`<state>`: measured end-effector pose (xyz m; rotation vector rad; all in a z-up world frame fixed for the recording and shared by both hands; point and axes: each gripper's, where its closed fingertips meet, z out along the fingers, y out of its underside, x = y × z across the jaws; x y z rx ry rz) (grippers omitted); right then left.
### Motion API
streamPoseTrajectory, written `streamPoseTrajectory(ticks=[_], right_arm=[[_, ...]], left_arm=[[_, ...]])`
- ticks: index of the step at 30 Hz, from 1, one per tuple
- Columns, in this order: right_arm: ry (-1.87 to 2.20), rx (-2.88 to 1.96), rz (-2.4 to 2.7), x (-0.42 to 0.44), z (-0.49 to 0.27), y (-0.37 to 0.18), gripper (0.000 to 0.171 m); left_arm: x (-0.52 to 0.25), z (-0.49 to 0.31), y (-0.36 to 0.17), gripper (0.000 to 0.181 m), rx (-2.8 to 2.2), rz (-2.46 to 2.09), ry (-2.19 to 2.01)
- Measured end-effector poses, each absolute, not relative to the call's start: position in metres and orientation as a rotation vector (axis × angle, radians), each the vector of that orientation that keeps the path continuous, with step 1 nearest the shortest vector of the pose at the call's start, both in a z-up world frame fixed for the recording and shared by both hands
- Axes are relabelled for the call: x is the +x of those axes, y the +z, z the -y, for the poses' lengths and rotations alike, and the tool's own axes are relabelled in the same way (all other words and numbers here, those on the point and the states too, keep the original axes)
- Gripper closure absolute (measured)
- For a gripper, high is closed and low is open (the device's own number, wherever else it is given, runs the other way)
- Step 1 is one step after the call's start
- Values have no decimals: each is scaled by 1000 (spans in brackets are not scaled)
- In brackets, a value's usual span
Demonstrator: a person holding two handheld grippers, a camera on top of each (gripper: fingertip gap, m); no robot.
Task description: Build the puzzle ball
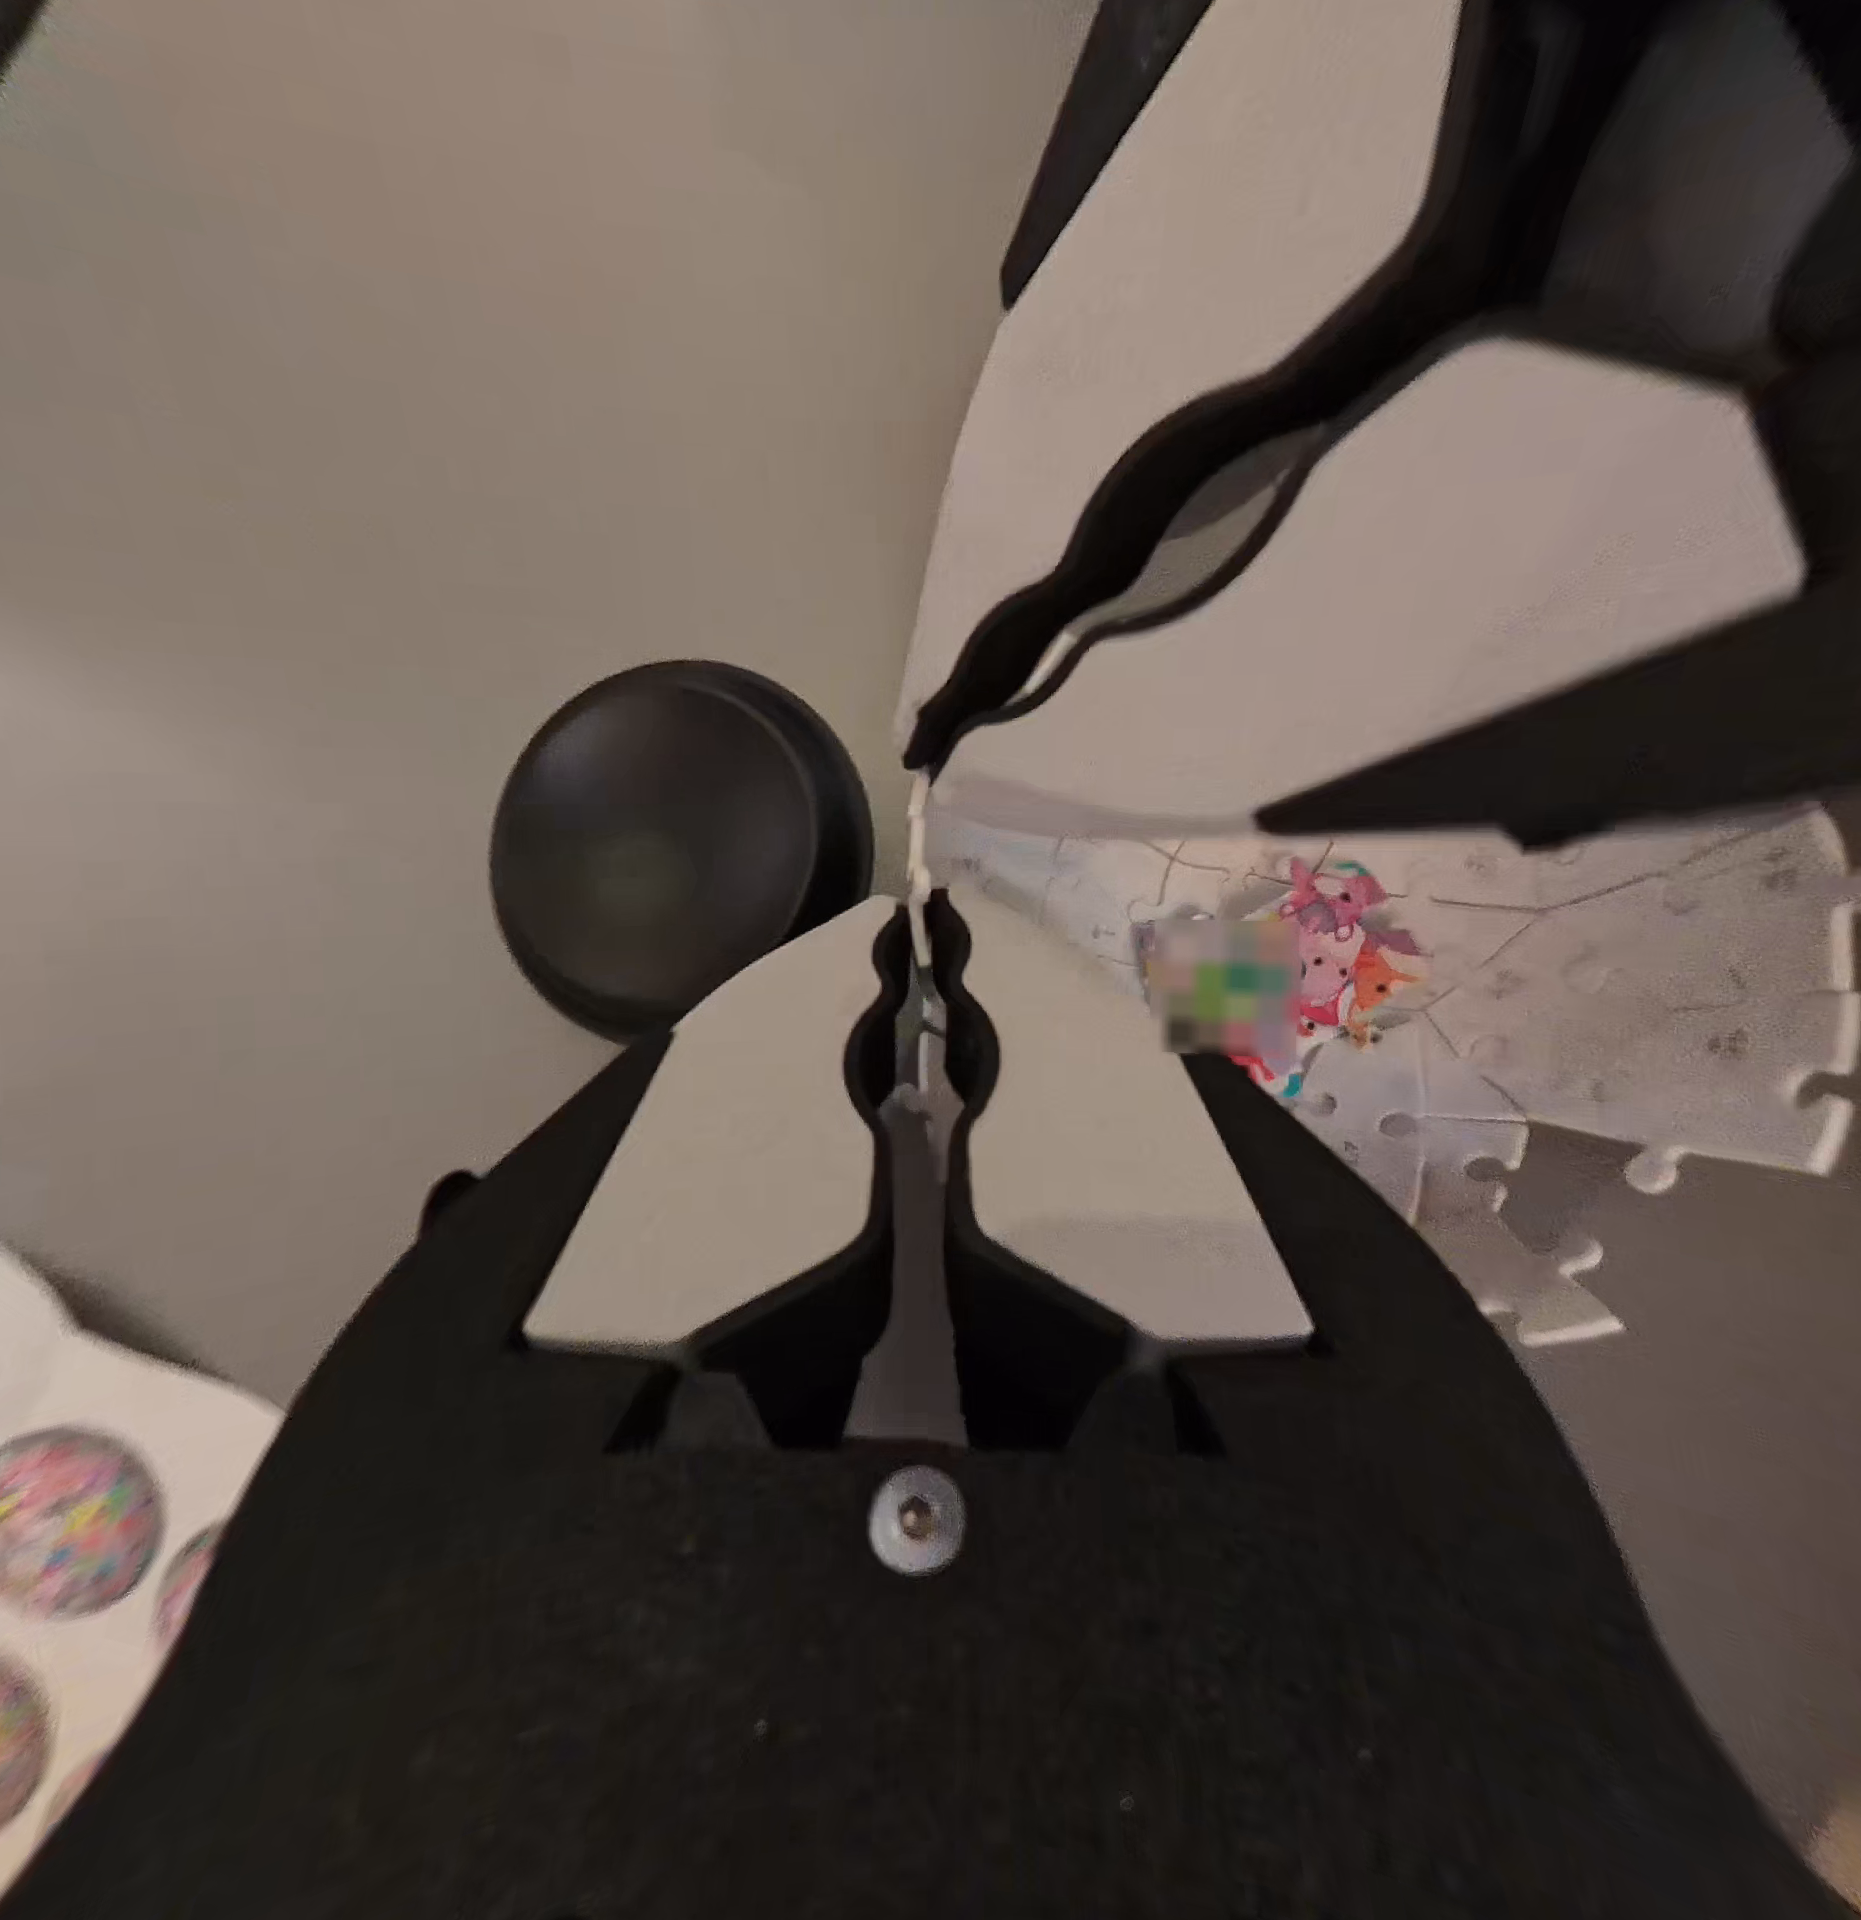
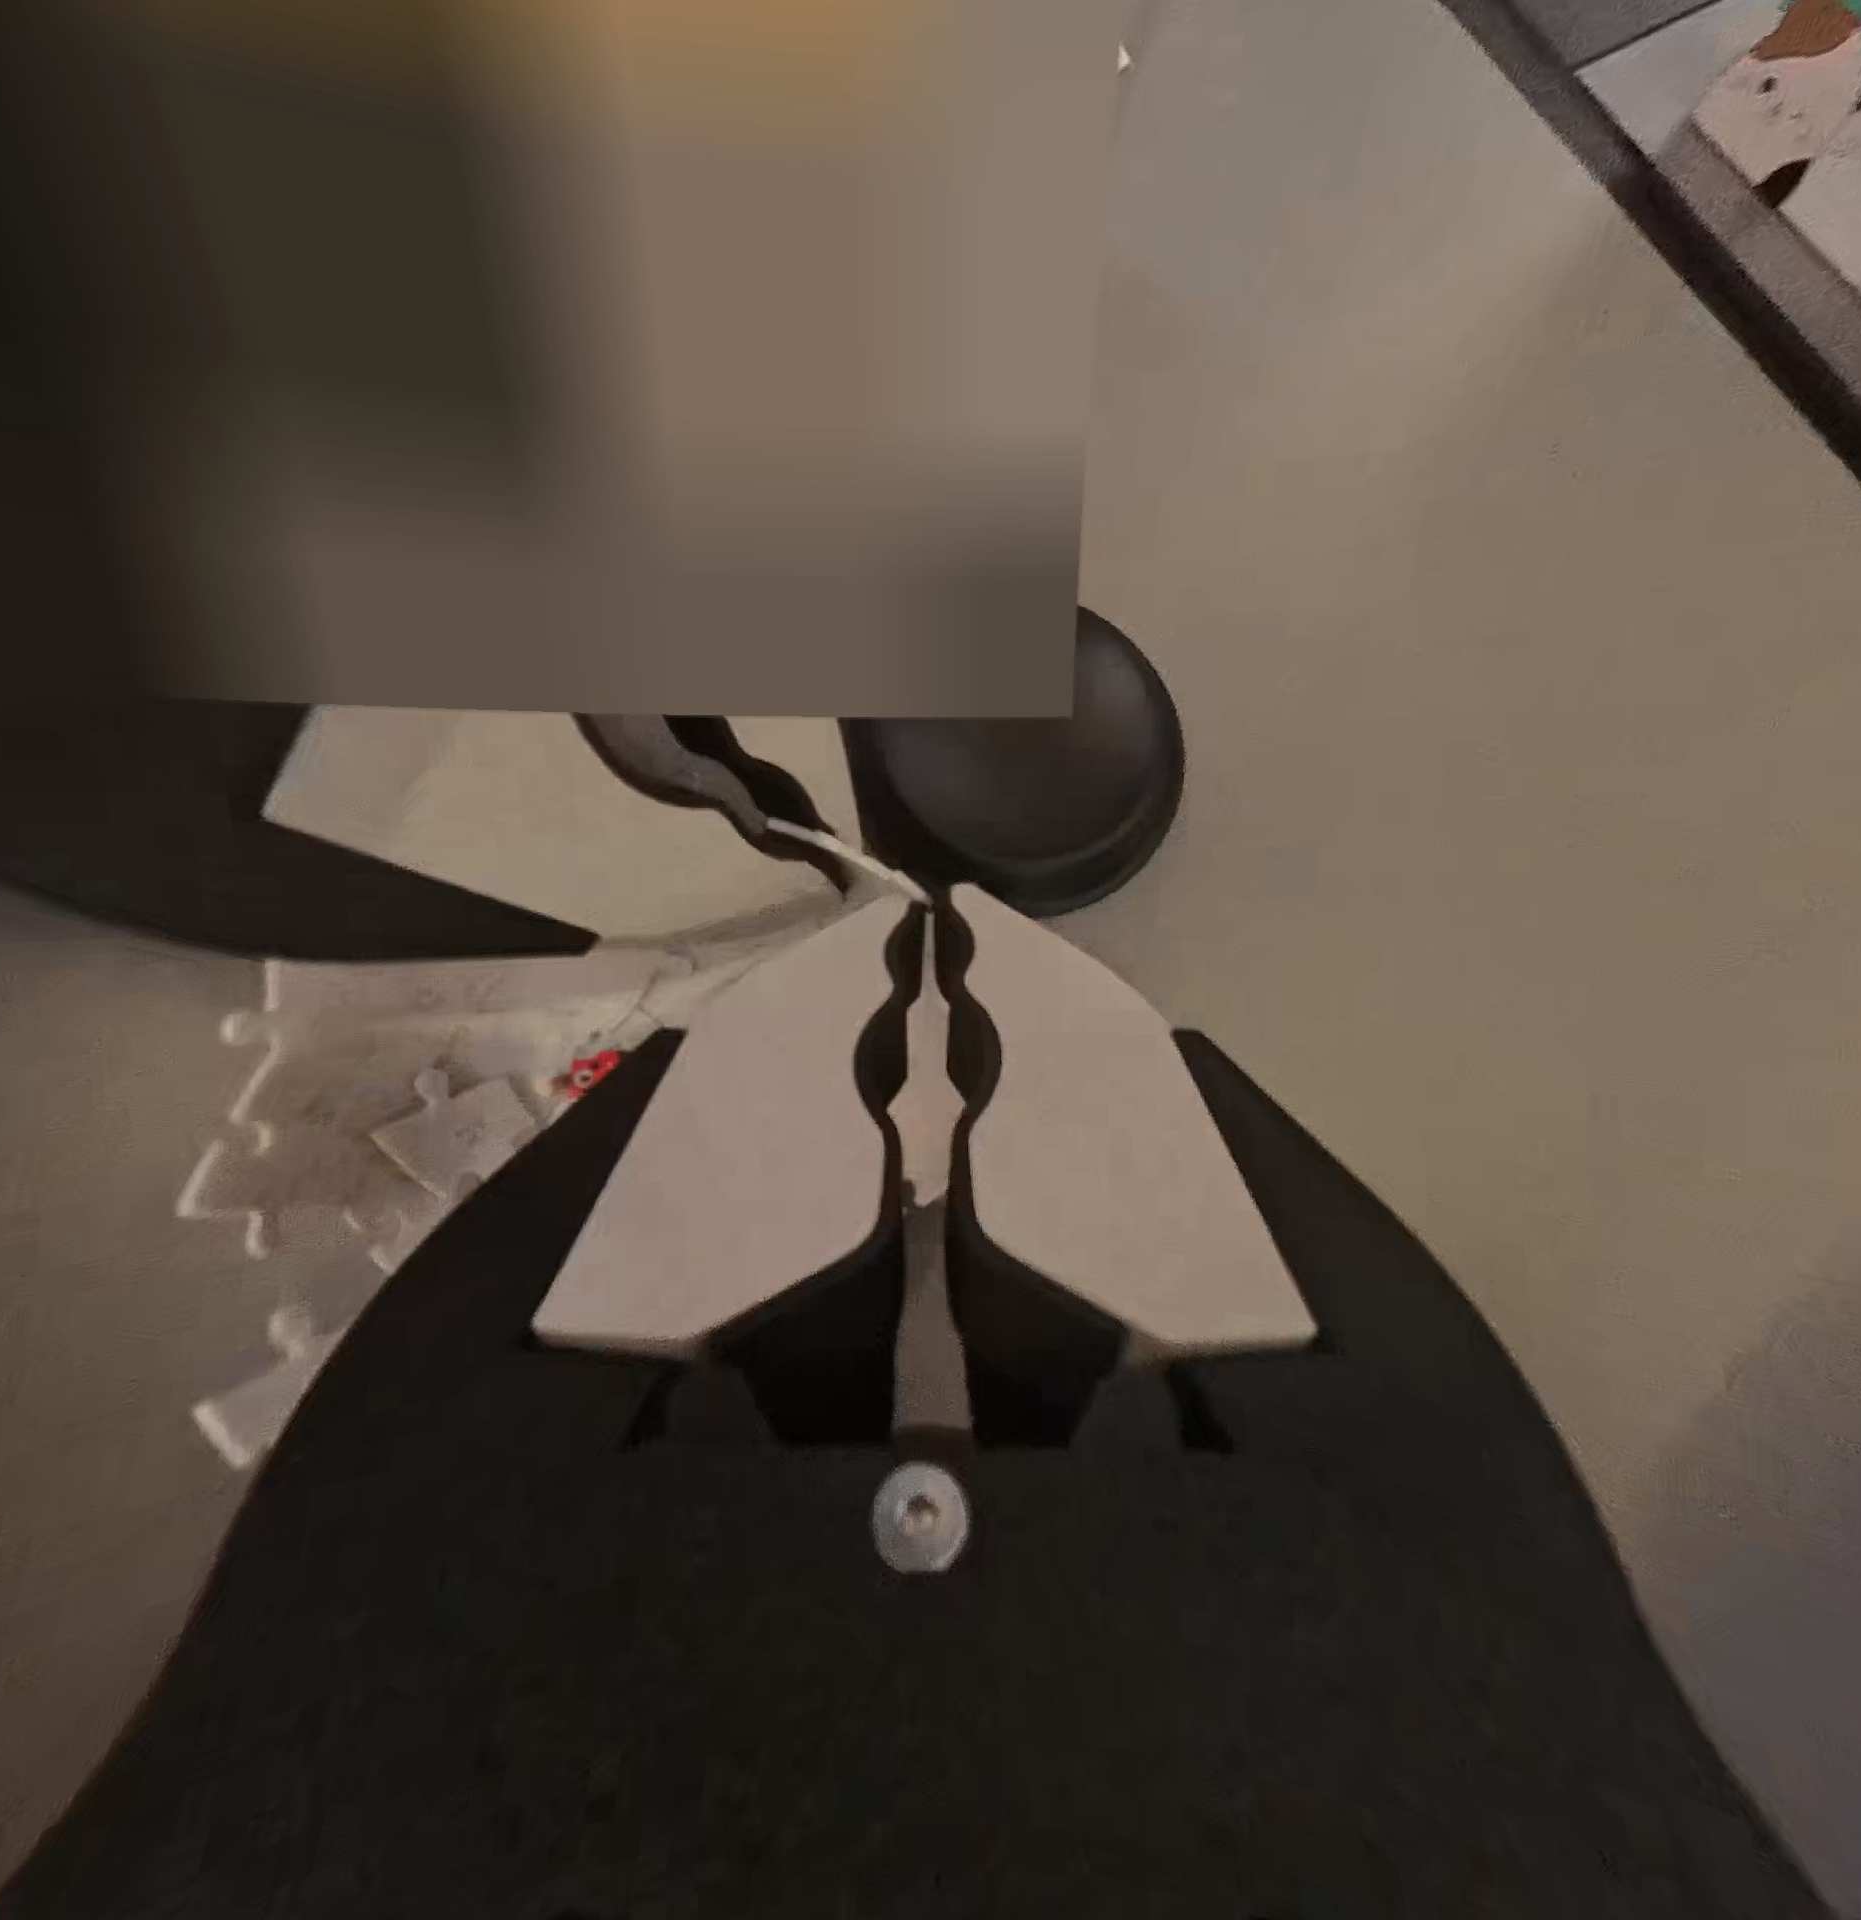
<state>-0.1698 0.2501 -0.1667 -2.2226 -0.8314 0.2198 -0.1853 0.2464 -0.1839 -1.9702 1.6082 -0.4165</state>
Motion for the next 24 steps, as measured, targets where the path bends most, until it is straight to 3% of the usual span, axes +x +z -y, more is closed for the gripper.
streamPoseTrajectory(ticks=[4,8,10,12,15,18,24], right_arm=[[308,-2191,942,-169,-244,-161,169],[726,-2168,992,-162,-232,-166,148],[939,-2032,984,-172,-224,-153,167],[1004,-1964,925,-171,-226,-150,170],[1436,-1875,737,-169,-220,-135,169],[1712,-1787,602,-159,-218,-122,170],[1344,-1953,603,-148,-231,-135,169]], left_arm=[[-186,-241,-178,179,-1932,-1642,-466],[-182,-226,-163,179,-1902,-1622,-851],[-181,-225,-162,179,-1907,-1598,-951],[-181,-218,-159,179,-1887,-1599,-1089],[-181,-192,-133,179,-1700,-1583,-1504],[-186,-188,-115,179,-1587,-1535,-1661],[-183,-222,-118,179,-1733,-1389,-1442]])
